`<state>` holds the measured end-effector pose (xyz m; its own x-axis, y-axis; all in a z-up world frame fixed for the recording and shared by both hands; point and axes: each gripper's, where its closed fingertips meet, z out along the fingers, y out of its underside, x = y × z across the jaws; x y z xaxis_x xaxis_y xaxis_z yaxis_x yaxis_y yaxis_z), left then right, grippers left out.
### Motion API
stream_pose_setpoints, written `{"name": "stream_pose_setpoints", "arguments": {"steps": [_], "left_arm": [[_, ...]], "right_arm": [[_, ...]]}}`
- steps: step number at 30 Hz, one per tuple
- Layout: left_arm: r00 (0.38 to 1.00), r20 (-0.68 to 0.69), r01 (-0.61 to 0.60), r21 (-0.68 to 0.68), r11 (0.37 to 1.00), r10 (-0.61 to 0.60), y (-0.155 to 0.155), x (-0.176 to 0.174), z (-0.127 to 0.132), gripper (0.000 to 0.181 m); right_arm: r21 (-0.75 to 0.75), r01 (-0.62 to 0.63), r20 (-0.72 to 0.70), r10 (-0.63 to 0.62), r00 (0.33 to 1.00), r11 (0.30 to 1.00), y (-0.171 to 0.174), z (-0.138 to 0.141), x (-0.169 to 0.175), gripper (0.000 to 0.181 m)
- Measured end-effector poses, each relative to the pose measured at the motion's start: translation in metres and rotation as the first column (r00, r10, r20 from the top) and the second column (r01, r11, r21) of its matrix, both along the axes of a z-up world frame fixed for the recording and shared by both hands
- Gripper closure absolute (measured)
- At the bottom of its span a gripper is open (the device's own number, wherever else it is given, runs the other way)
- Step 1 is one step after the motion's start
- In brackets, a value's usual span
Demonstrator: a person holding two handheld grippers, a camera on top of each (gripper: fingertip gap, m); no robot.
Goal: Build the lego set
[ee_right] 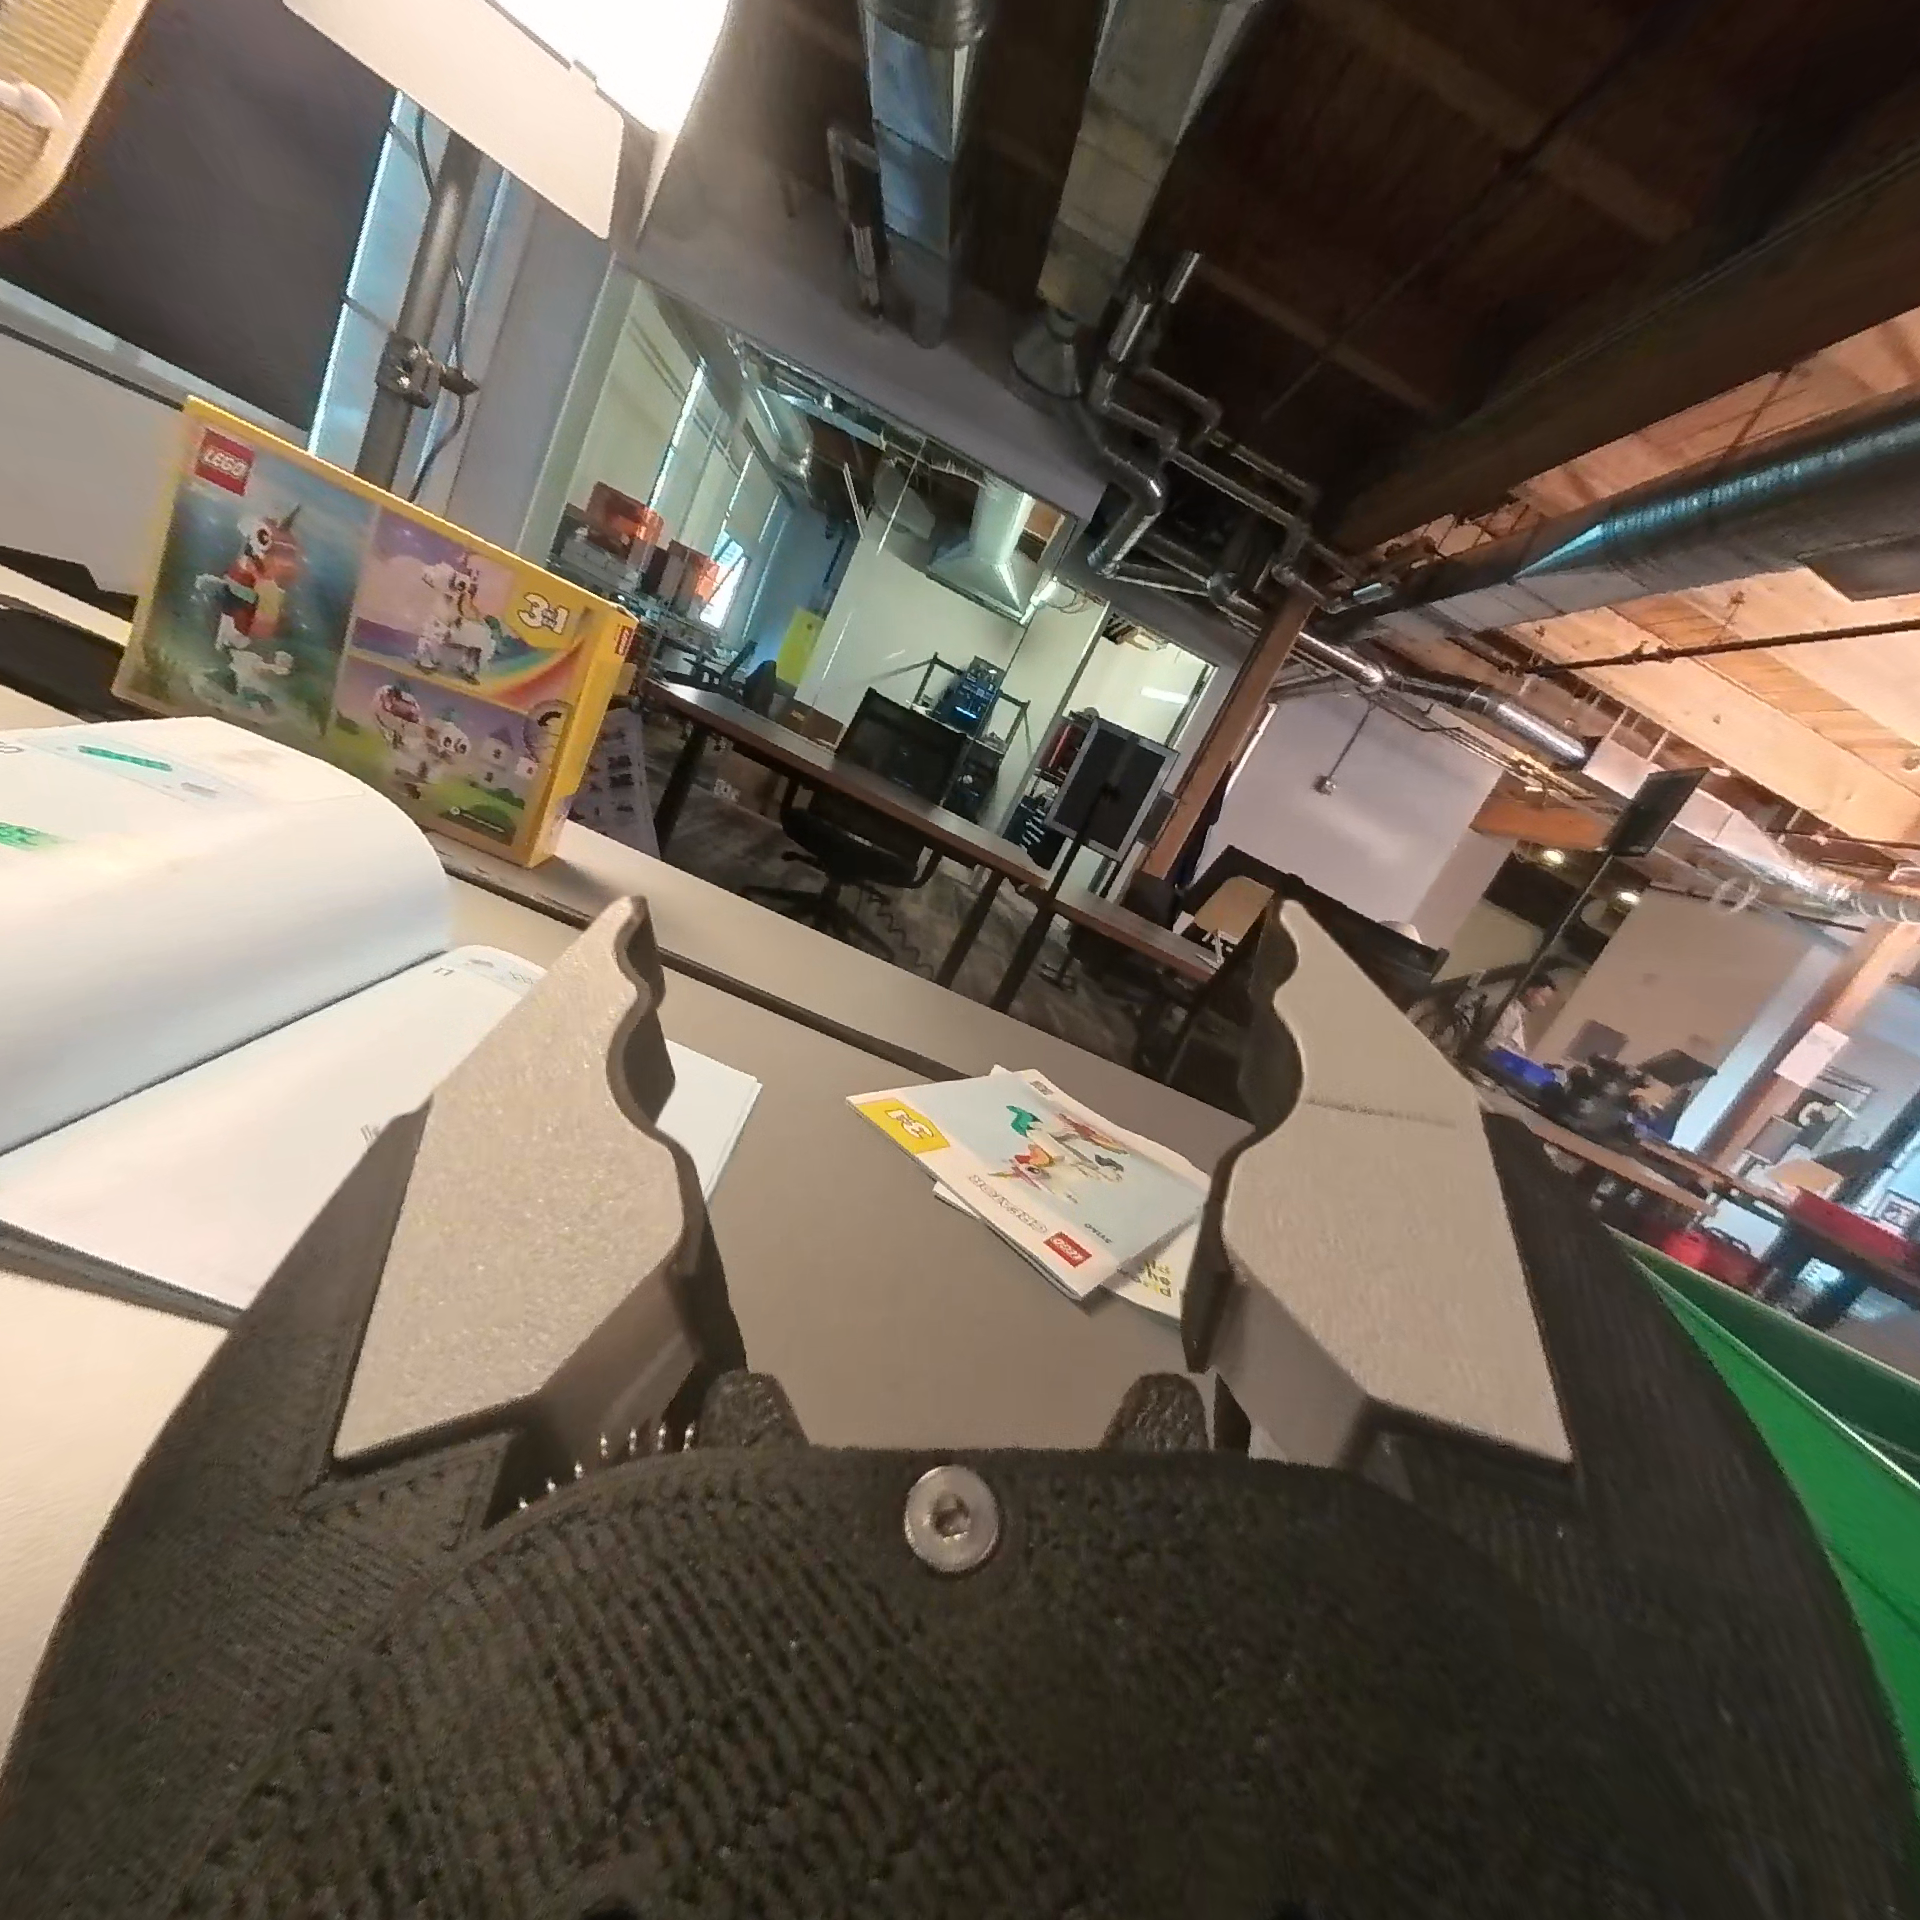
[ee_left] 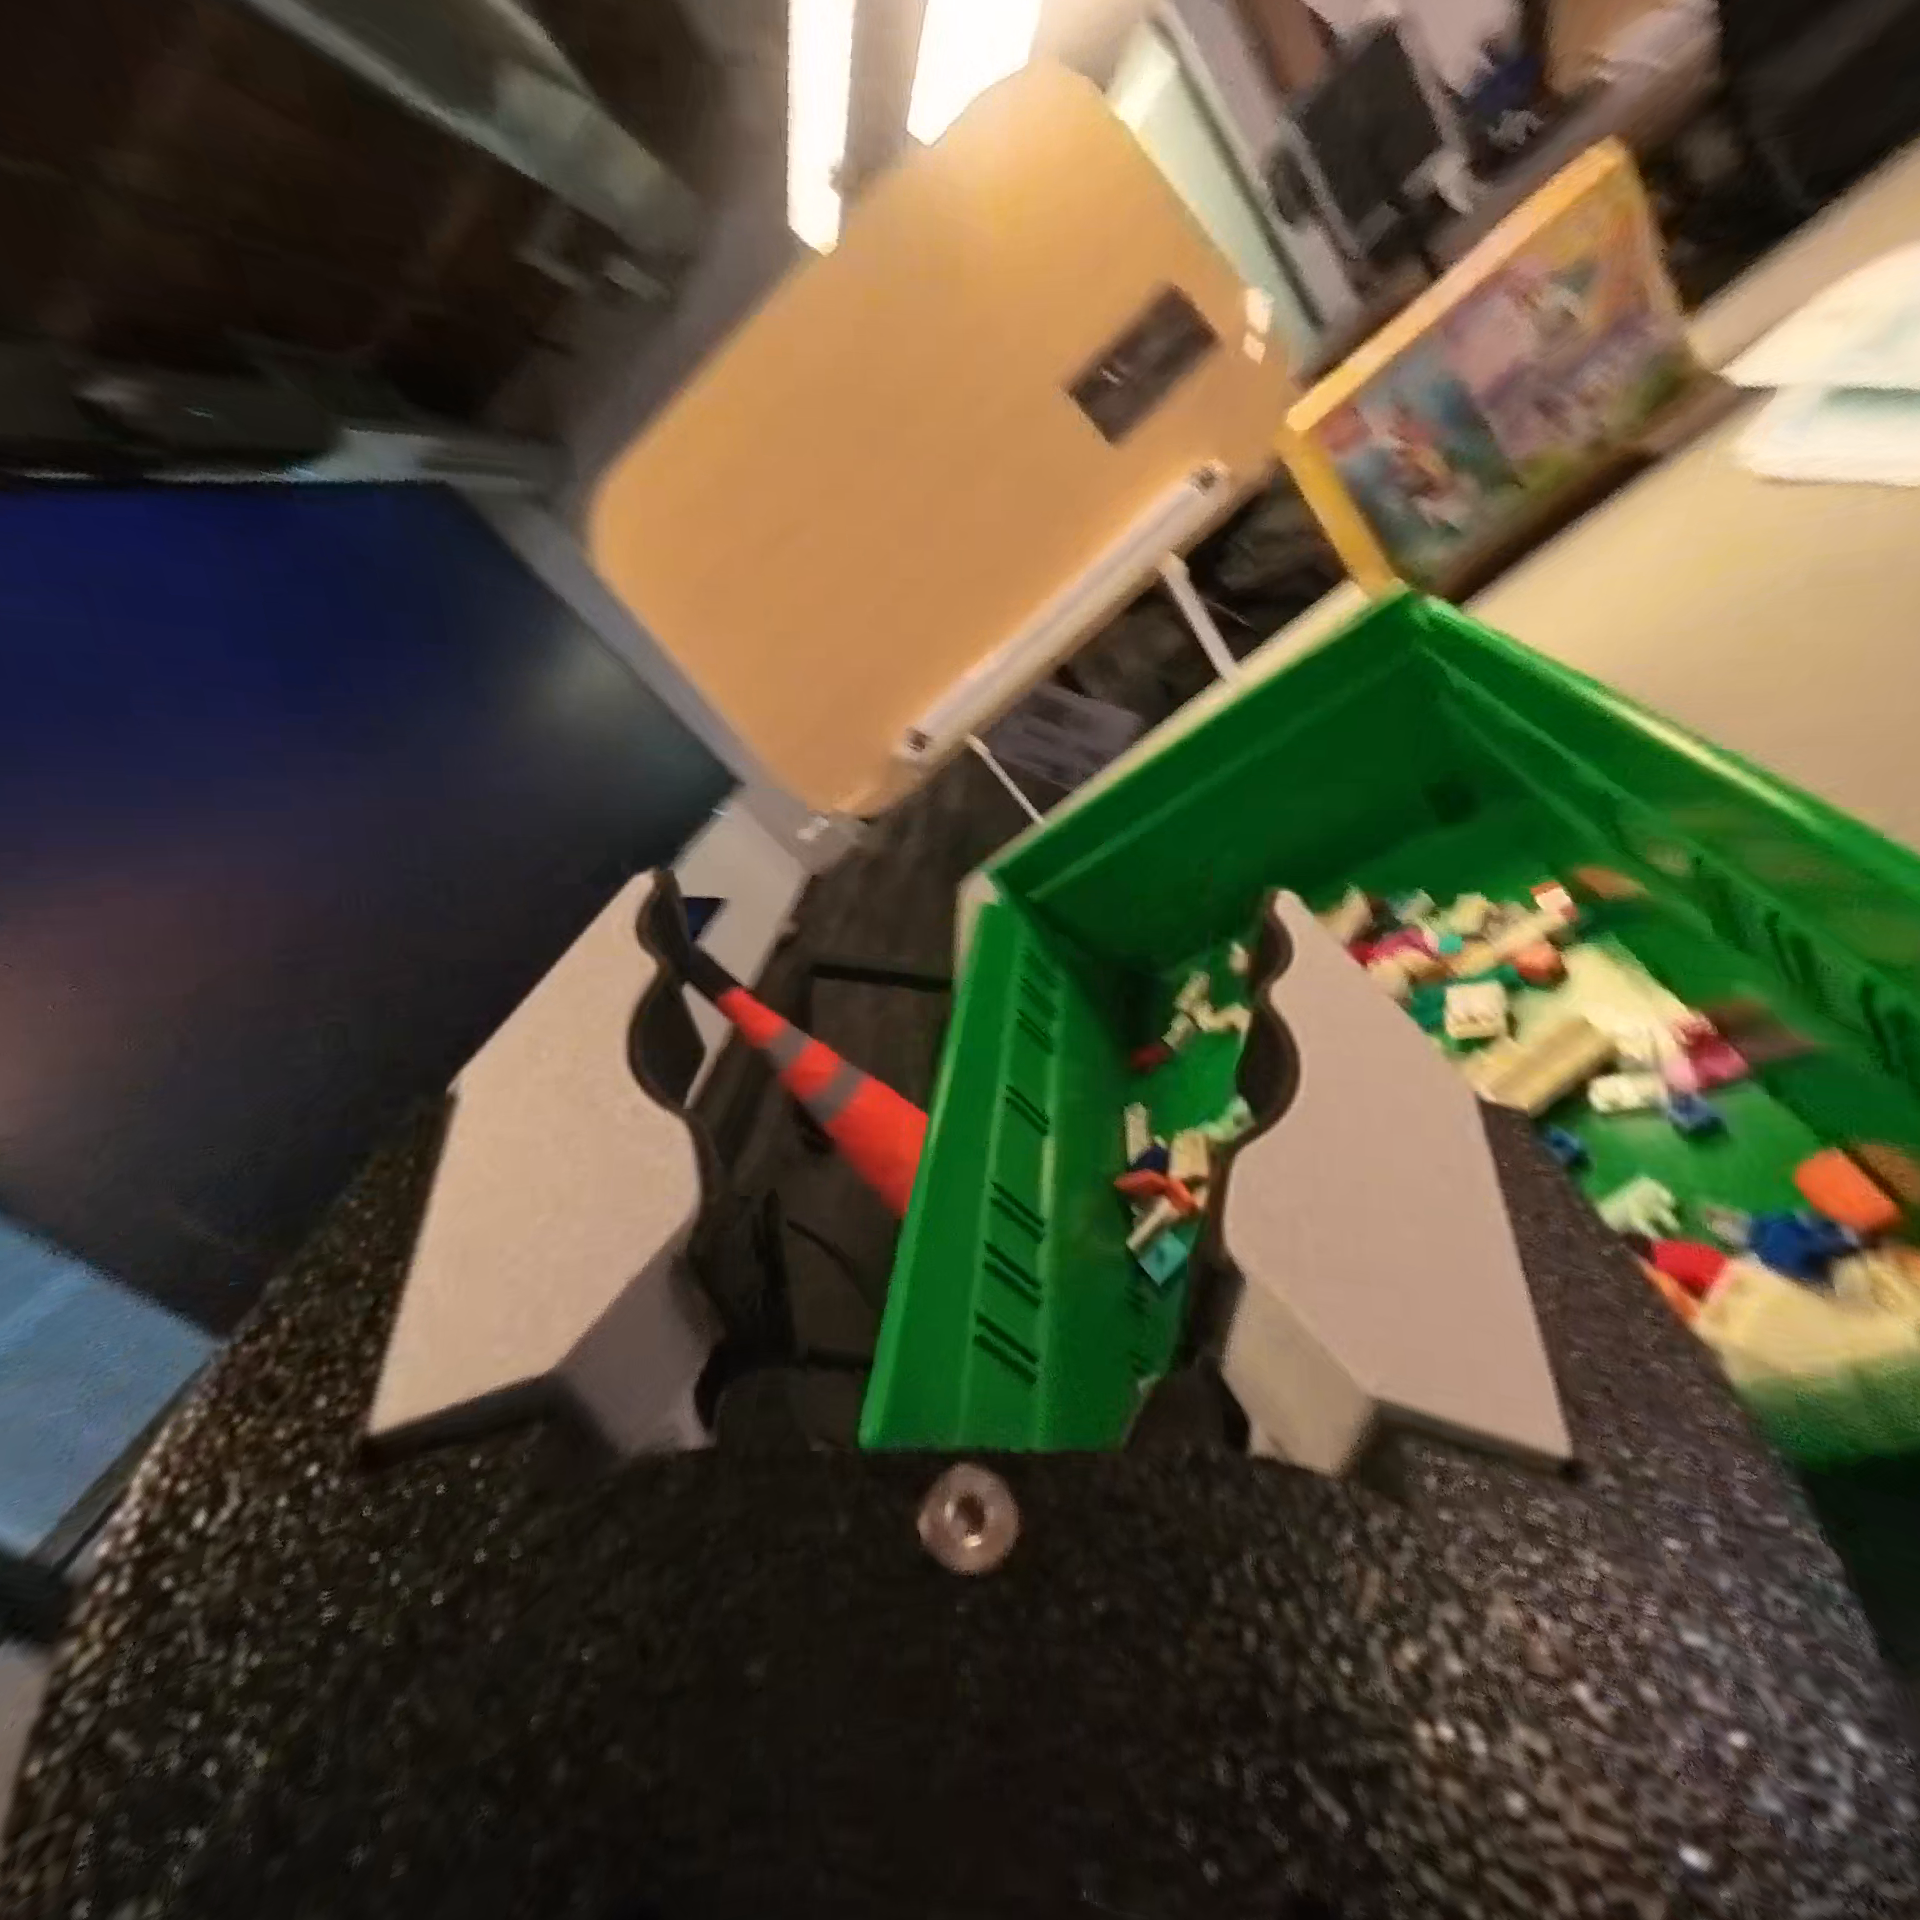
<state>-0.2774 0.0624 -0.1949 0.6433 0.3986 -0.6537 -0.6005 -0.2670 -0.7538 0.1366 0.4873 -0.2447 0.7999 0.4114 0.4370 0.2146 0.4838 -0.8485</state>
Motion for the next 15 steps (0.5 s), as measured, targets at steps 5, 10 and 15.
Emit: {"name": "stream_pose_setpoints", "arguments": {"steps": [5,10,15], "left_arm": [[0.988,0.054,0.151,-0.292,0.944,-0.141,0.021,-0.003,-0.030,0.080],[0.846,0.306,0.525,-0.344,0.778,-0.436,0.029,0.040,-0.050,0.086],[0.773,0.465,0.631,-0.488,0.603,-0.432,0.024,0.050,-0.076,0.126]], "right_arm": [[-0.024,0.024,-0.008,-0.024,1.000,0.999,0.004,-0.002,0.004,0.070],[-0.109,0.055,-0.060,-0.062,0.996,0.993,0.014,-0.008,0.015,0.071],[-0.129,0.070,-0.109,-0.084,0.991,0.989,0.018,-0.006,0.023,0.075]]}}
